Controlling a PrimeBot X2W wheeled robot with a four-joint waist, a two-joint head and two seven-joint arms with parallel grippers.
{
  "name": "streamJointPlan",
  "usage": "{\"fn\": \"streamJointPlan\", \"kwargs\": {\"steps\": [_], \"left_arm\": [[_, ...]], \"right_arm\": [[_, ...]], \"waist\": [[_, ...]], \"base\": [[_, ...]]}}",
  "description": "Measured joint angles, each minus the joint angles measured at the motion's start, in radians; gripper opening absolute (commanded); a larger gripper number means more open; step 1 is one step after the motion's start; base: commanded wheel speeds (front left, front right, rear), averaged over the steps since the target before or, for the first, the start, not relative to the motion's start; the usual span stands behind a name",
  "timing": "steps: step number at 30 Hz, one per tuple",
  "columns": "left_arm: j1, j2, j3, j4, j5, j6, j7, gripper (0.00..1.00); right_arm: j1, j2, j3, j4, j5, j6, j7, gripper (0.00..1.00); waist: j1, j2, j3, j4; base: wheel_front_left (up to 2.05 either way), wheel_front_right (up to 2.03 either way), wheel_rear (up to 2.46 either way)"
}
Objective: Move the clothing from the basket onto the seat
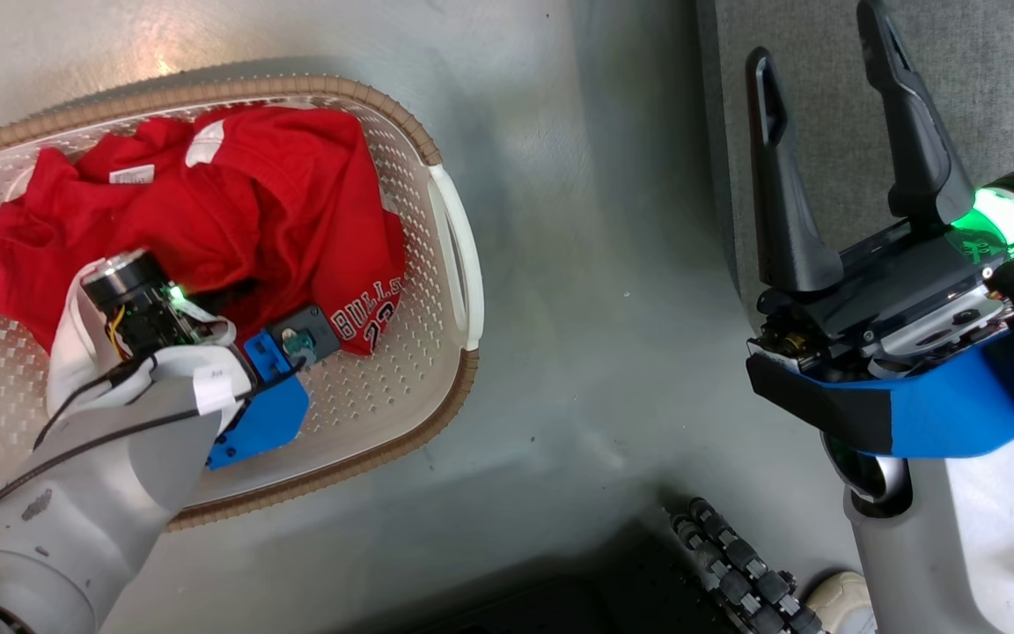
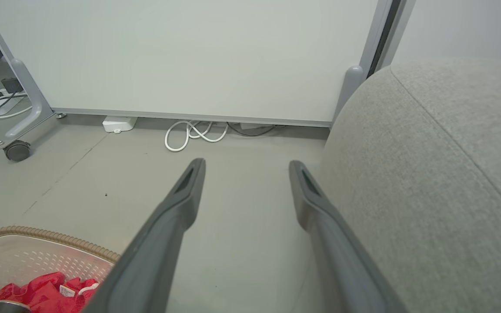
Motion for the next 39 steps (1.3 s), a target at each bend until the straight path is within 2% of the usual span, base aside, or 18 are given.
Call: {"fn": "streamJointPlan", "kwargs": {"steps": [2,3,4,5,7,15,19,27,32,39], "left_arm": [[-0.011,-0.005,0.000,0.013,-0.004,0.000,0.002,1.00],[-0.011,-0.010,0.000,0.020,-0.002,0.000,0.006,0.48],[-0.011,-0.015,0.000,0.024,0.002,0.000,0.007,0.10],[-0.010,-0.019,0.000,0.027,0.005,0.000,0.006,0.00],[-0.009,-0.026,0.000,0.031,0.020,0.000,0.004,0.00],[0.020,-0.060,0.000,0.024,-0.030,0.000,-0.059,0.00],[0.050,-0.103,0.000,-0.011,-0.062,0.000,-0.125,0.00],[0.093,-0.154,0.000,-0.073,-0.216,0.000,-0.225,0.00],[0.101,-0.151,0.022,-0.133,-0.326,0.000,-0.238,0.00],[0.160,-0.111,0.163,-0.288,-0.369,0.000,-0.240,0.00]], "right_arm": [[0.001,0.000,-0.002,-0.001,0.000,0.000,0.000,1.00],[0.003,0.000,-0.003,-0.002,0.000,0.000,0.000,1.00],[0.004,0.000,-0.004,-0.002,0.000,0.000,0.000,1.00],[0.004,0.000,-0.005,-0.002,0.000,0.000,0.000,1.00],[0.003,0.000,-0.005,-0.002,-0.001,0.000,0.000,1.00],[-0.003,0.000,-0.003,0.007,-0.017,0.000,0.000,1.00],[0.000,0.000,-0.019,0.019,-0.028,0.000,0.000,1.00],[0.028,0.001,-0.046,0.057,-0.069,0.000,0.000,1.00],[0.065,0.001,-0.063,0.080,-0.084,0.000,0.000,1.00],[0.124,0.001,-0.082,0.109,-0.095,0.000,0.000,1.00]], "waist": [[0.0000,0.0000,0.004,-0.003],[0.0000,0.0000,0.001,-0.002],[0.0000,0.0000,-0.001,-0.001],[-0.0002,0.0000,-0.003,0.000],[-0.0002,0.0000,-0.007,0.003],[-0.0002,0.0000,-0.059,0.020],[-0.0002,0.0000,-0.106,0.036],[-0.0002,0.0000,-0.234,0.091],[-0.0002,0.0000,-0.324,0.137],[-0.0002,0.0000,-0.458,0.194]], "base": [[0.00,0.00,0.00],[0.00,0.00,0.00],[0.00,0.00,0.00],[0.00,0.00,0.00],[0.00,0.00,0.00],[0.00,0.00,0.00],[0.00,0.00,0.00],[0.00,0.00,0.00],[0.00,0.00,0.00],[0.00,0.00,0.00]]}}
